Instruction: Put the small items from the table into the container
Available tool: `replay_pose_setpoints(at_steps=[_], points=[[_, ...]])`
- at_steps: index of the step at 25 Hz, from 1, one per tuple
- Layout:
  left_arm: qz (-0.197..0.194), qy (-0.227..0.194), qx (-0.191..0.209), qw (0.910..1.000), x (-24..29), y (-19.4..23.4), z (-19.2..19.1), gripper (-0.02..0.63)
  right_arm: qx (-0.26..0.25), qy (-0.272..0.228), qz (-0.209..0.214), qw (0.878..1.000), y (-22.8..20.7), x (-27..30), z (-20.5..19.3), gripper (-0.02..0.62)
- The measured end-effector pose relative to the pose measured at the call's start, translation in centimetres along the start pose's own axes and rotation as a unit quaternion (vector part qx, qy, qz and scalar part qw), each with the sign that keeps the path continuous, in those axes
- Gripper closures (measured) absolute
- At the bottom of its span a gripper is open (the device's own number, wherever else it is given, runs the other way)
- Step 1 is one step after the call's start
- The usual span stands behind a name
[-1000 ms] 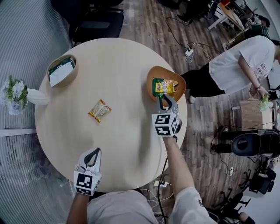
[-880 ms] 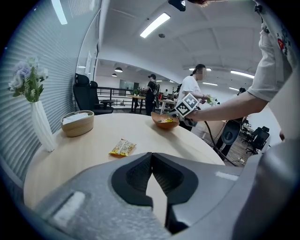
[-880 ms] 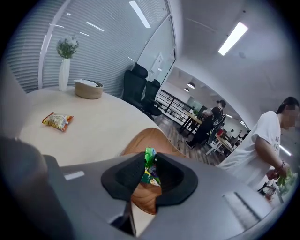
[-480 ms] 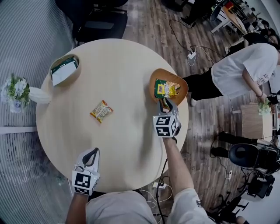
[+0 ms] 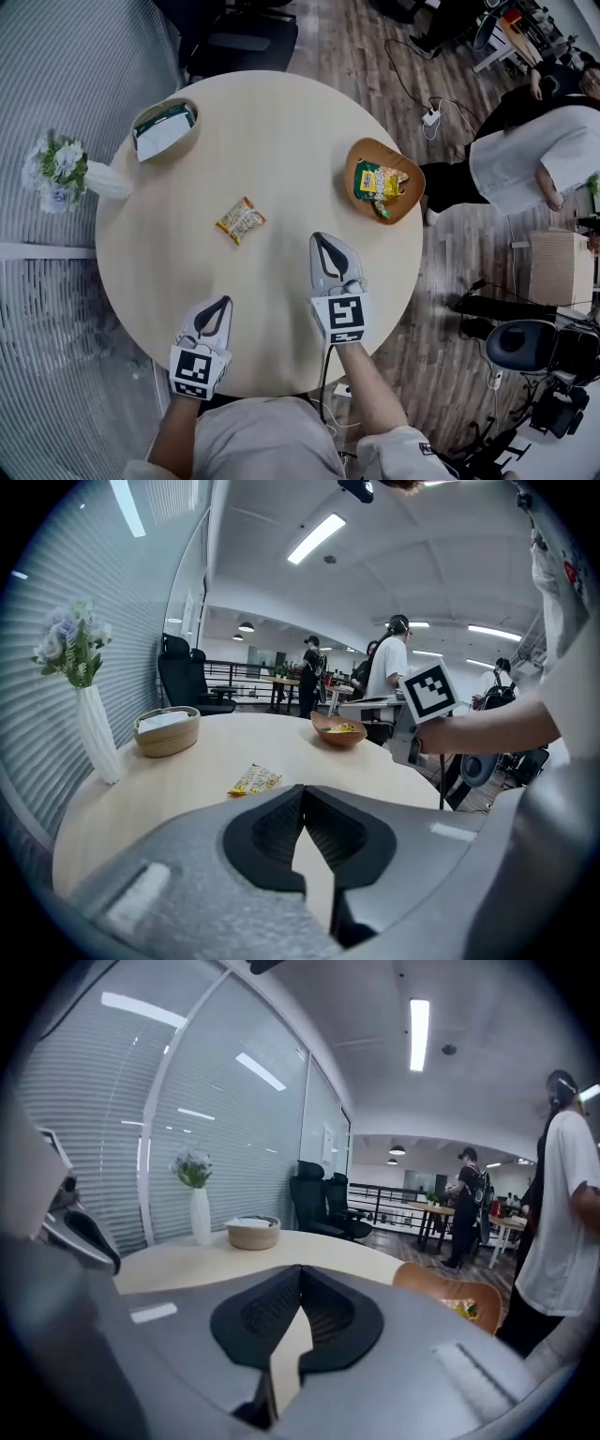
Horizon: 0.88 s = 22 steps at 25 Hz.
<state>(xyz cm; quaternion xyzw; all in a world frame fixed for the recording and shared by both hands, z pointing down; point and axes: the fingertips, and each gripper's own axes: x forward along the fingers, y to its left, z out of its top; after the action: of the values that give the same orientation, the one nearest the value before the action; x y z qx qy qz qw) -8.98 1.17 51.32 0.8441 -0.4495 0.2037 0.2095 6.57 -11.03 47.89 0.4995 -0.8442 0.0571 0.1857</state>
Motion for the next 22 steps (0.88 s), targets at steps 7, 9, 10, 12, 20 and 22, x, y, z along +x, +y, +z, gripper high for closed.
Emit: replay_pose_setpoints(at_steps=[7, 9, 10, 12, 20, 22], points=[[0.017, -0.027, -0.009, 0.9995, -0.8, 0.3, 0.6, 0.615, 0.062, -0.003, 0.057, 0.996, 8.7, -2.7, 0.5, 0.592], [0.024, -0.029, -0.01, 0.9992, -1.1, 0.6, 0.5, 0.617, 0.072, -0.004, 0.075, 0.995, 10.7, -3.0, -0.2, 0.592], [0.026, -0.03, -0.011, 0.9991, -1.2, 0.7, 0.4, 0.617, 0.073, -0.001, 0.083, 0.994, 11.6, -3.2, -0.5, 0.592], [0.026, -0.031, -0.017, 0.999, -1.6, 0.9, 0.2, 0.618, 0.068, 0.005, 0.098, 0.993, 13.1, -3.4, -0.7, 0.592], [0.024, -0.039, -0.035, 0.9983, -2.6, 1.9, -0.4, 0.618, 0.06, 0.014, 0.109, 0.992, 14.6, -2.5, -1.1, 0.592], [0.021, -0.041, -0.047, 0.9978, -3.1, 2.1, -0.8, 0.617, 0.065, 0.021, 0.109, 0.992, 14.8, -1.9, -1.7, 0.575]])
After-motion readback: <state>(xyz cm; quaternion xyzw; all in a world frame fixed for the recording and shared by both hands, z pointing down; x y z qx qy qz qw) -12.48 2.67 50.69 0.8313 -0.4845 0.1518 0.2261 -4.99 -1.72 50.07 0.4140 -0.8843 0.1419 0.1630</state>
